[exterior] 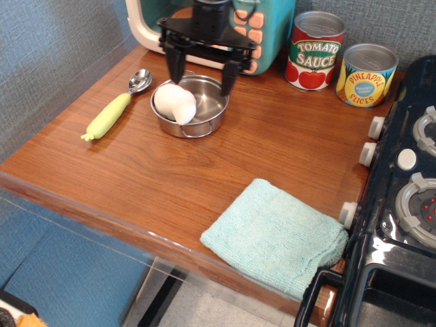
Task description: Pick up and move the white item on top of the cloth
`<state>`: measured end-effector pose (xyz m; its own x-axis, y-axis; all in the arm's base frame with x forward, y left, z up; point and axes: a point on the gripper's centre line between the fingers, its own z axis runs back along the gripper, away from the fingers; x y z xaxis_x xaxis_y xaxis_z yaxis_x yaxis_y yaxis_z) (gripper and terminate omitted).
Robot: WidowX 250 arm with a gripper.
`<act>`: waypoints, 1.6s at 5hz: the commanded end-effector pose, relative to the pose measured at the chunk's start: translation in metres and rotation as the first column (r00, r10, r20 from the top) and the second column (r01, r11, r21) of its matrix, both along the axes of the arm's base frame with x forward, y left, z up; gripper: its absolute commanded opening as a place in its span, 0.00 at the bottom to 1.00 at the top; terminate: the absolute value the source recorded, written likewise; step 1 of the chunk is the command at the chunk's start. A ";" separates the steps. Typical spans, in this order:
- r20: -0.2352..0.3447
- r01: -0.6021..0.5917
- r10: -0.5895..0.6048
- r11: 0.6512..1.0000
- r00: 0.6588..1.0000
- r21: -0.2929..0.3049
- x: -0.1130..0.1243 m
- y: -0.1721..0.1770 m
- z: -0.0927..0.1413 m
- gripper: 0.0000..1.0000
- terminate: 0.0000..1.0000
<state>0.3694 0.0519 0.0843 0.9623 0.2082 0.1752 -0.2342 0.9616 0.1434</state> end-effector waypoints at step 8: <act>0.094 -0.093 0.095 0.995 0.991 -0.019 0.013 0.040 0.002 0.00 0.00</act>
